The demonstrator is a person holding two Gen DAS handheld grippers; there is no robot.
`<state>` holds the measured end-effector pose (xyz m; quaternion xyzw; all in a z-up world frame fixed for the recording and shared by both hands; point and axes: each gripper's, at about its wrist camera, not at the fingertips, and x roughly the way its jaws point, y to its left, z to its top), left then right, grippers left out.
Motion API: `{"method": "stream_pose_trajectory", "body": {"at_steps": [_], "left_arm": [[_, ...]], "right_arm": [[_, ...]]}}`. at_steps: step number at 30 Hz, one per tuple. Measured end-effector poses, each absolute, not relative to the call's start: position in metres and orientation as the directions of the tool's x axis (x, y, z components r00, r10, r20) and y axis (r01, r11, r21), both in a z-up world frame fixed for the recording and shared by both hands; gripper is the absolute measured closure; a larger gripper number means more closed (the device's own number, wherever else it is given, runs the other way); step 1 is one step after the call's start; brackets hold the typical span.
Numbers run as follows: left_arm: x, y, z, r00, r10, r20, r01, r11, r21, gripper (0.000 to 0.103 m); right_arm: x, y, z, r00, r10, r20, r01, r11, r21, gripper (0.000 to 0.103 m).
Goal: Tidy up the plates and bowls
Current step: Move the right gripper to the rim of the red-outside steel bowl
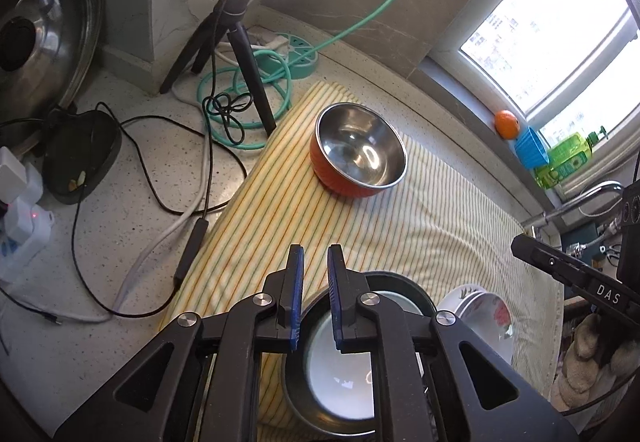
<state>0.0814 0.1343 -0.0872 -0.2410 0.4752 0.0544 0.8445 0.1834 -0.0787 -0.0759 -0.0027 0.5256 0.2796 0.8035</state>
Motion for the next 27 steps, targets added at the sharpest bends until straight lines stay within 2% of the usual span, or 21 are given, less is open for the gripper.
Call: {"method": "stream_pose_trajectory", "body": {"at_steps": [4, 11, 19, 27], "left_arm": [[0.092, 0.136, -0.092, 0.551, -0.148, -0.821, -0.334, 0.862, -0.380, 0.092], [0.105, 0.136, -0.096, 0.587, -0.156, -0.794, -0.382, 0.812, -0.442, 0.092], [0.123, 0.132, -0.110, 0.600, -0.147, -0.786, -0.448, 0.752, -0.483, 0.092], [0.146, 0.126, -0.123, 0.575, -0.150, -0.804, -0.478, 0.737, -0.479, 0.092]], "right_arm": [[0.201, -0.079, -0.067, 0.305, 0.456, -0.836, -0.462, 0.839, 0.289, 0.084], [0.239, -0.072, -0.068, 0.295, 0.469, -0.833, -0.461, 0.833, 0.305, 0.084], [0.272, -0.050, -0.094, 0.242, 0.461, -0.854, -0.485, 0.820, 0.305, 0.084], [0.300, -0.034, -0.122, 0.175, 0.469, -0.866, -0.475, 0.810, 0.343, 0.084]]}}
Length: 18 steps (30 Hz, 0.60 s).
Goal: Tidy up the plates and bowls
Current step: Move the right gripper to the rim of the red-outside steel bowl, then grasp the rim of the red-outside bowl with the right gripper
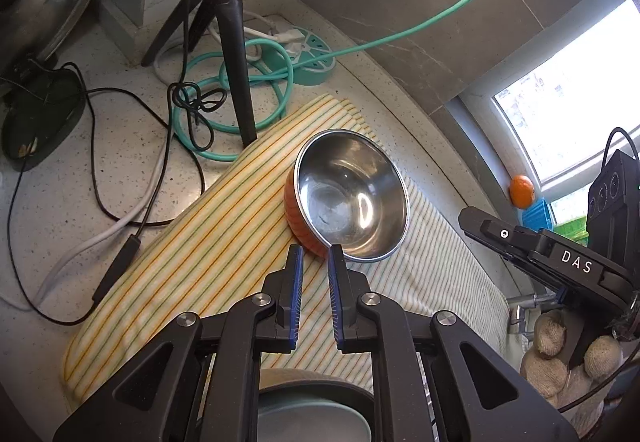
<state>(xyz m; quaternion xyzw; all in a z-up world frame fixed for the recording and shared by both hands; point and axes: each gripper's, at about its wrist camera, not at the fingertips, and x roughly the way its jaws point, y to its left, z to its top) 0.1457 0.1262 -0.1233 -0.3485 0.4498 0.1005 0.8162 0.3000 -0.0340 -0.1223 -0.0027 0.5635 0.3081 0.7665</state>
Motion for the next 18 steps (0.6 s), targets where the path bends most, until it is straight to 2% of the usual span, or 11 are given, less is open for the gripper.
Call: {"method": "stream_pose_trajectory", "body": {"at_steps": [18], "left_arm": [[0.179, 0.133, -0.136, 0.540, -0.125, -0.832, -0.525, 0.723, -0.449, 0.092]], "right_arm": [[0.335, -0.019, -0.164, 0.103, 0.489, -0.866, -0.436, 0.805, 0.403, 0.084]]}}
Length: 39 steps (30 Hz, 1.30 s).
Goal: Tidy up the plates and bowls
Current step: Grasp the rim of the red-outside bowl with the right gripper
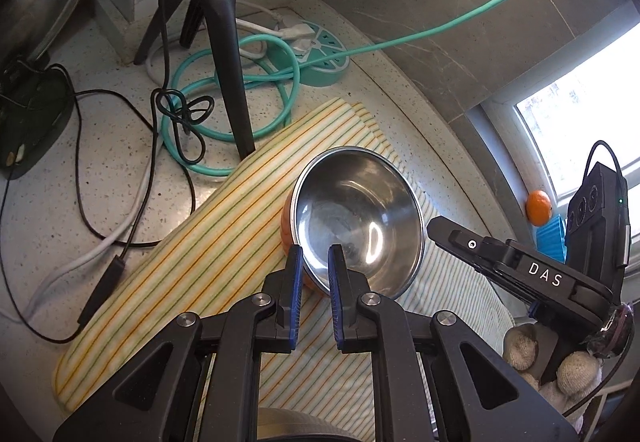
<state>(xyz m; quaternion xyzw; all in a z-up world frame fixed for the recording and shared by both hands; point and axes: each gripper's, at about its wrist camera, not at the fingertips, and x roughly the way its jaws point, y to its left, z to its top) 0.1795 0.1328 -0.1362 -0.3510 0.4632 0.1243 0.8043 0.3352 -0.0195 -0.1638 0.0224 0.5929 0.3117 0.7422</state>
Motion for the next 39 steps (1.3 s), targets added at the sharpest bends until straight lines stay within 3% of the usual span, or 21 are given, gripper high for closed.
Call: {"method": "stream_pose_trajectory", "body": {"at_steps": [17, 27, 39], "left_arm": [[0.185, 0.140, -0.147, 0.515, -0.121, -0.849, -0.530, 0.733, -0.426, 0.092], [0.189, 0.143, -0.152, 0.518, -0.136, -0.844, -0.521, 0.732, -0.438, 0.096], [0.184, 0.139, -0.136, 0.534, -0.134, -0.835, -0.493, 0.752, -0.437, 0.096]], "right_arm": [[0.333, -0.011, -0.177, 0.079, 0.467, -0.881, -0.446, 0.807, 0.388, 0.084], [0.331, -0.007, -0.182, 0.069, 0.455, -0.888, -0.446, 0.810, 0.381, 0.095], [0.322, -0.010, -0.166, 0.092, 0.440, -0.893, -0.451, 0.818, 0.357, 0.096]]}}
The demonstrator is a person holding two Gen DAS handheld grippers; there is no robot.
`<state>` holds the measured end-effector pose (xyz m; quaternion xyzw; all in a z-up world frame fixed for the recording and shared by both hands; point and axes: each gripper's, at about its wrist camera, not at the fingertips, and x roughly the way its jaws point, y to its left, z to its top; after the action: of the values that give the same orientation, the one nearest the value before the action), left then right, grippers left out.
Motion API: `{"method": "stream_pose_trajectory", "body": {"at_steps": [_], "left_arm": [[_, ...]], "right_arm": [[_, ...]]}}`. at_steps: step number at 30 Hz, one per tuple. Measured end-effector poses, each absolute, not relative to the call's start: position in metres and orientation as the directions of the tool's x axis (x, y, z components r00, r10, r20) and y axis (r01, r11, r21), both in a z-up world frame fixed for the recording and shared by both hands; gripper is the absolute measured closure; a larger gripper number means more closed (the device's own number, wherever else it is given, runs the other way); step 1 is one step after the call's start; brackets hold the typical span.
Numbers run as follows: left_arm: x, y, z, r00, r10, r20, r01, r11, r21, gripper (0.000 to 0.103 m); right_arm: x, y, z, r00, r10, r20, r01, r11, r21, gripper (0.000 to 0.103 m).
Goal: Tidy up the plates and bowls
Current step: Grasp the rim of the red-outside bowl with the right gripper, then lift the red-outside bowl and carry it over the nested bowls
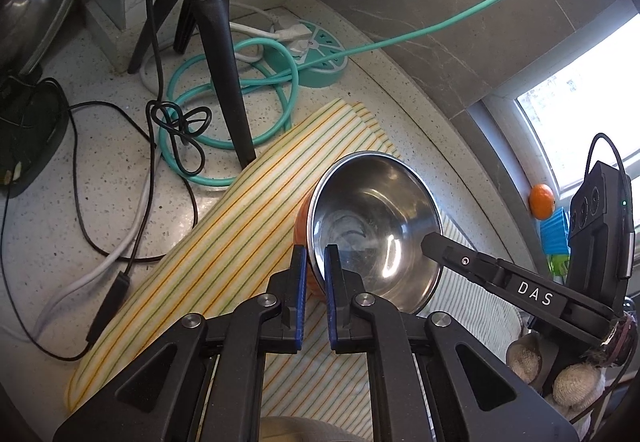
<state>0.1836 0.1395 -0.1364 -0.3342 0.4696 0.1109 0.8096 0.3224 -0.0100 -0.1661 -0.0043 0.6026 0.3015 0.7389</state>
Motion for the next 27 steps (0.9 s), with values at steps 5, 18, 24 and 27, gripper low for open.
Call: {"method": "stream_pose_trajectory", "body": {"at_steps": [5, 18, 24, 27], "left_arm": [[0.178, 0.136, -0.127, 0.547, -0.155, -0.823, -0.470, 0.757, -0.454, 0.096], [0.150, 0.116, -0.093, 0.578, -0.182, -0.795, -0.384, 0.799, -0.463, 0.096], [0.131, 0.111, -0.082, 0.580, -0.189, -0.792, -0.352, 0.819, -0.453, 0.096], [0.121, 0.109, -0.077, 0.581, -0.187, -0.792, -0.340, 0.828, -0.446, 0.096]], "right_arm": [[0.316, -0.018, -0.151, 0.100, 0.445, -0.890, -0.451, 0.817, 0.358, 0.096], [0.281, -0.042, -0.109, 0.153, 0.463, -0.873, -0.444, 0.822, 0.358, 0.096], [0.255, -0.049, -0.099, 0.167, 0.467, -0.868, -0.440, 0.824, 0.358, 0.096], [0.240, -0.051, -0.095, 0.174, 0.468, -0.866, -0.442, 0.823, 0.356, 0.096]]}}
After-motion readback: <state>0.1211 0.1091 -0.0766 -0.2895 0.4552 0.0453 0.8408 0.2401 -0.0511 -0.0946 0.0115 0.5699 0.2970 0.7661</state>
